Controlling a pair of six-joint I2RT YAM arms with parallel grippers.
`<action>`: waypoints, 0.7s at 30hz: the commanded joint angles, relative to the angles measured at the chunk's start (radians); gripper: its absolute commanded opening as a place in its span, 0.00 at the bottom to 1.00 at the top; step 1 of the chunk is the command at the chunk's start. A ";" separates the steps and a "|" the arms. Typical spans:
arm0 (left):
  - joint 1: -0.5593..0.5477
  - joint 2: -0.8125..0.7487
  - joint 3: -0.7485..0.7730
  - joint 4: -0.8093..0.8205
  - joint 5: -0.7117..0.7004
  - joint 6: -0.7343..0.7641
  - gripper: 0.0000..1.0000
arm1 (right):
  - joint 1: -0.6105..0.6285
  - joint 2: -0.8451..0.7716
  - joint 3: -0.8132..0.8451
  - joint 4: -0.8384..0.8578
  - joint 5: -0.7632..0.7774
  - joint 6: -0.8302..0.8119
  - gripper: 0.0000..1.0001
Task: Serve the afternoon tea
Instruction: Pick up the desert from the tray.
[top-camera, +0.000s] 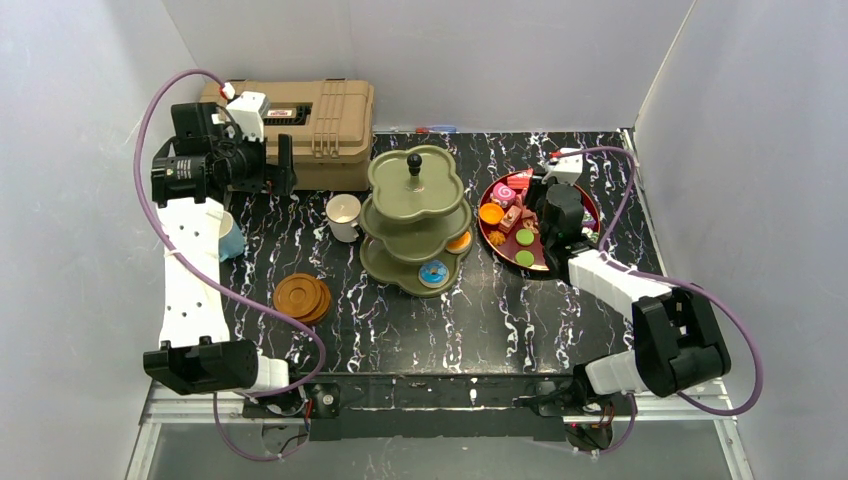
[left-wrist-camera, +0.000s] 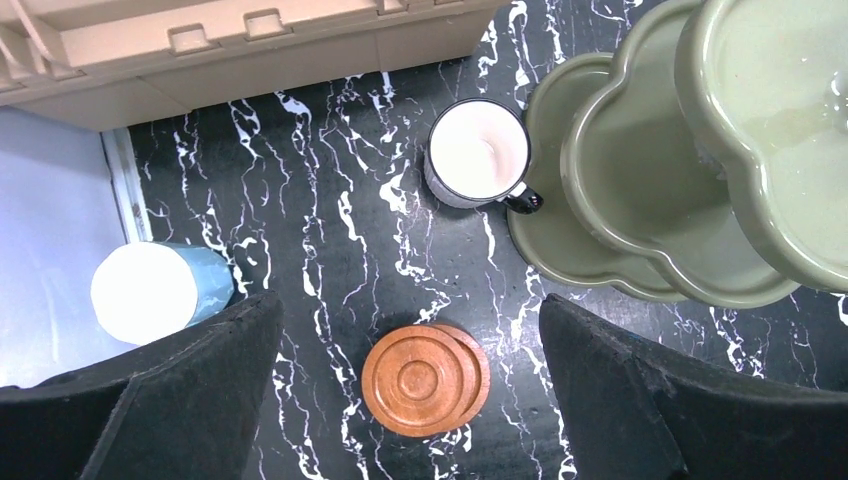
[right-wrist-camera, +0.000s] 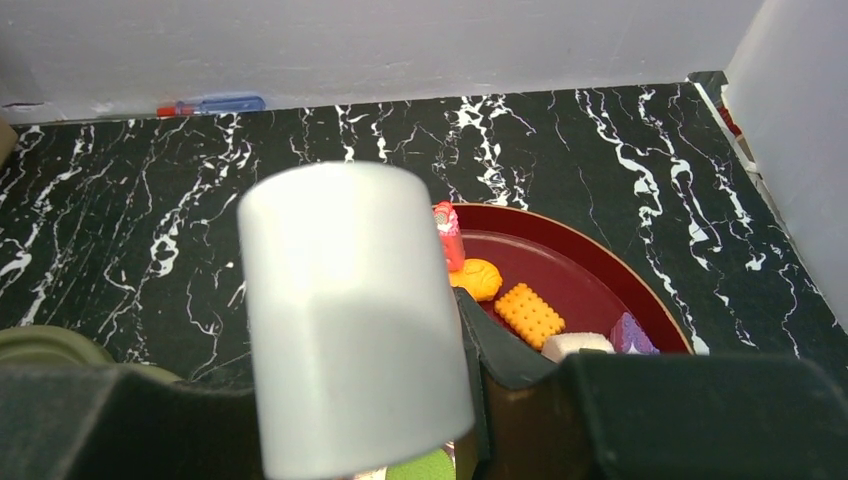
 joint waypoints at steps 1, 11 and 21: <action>0.010 -0.039 -0.017 0.018 0.039 -0.005 0.98 | -0.009 0.009 0.054 0.083 0.019 -0.035 0.25; 0.015 -0.047 -0.032 0.039 0.047 -0.012 0.98 | -0.017 0.004 0.058 0.065 0.002 -0.036 0.46; 0.016 -0.057 -0.047 0.058 0.051 -0.016 0.98 | -0.042 0.037 0.061 0.078 -0.037 -0.007 0.52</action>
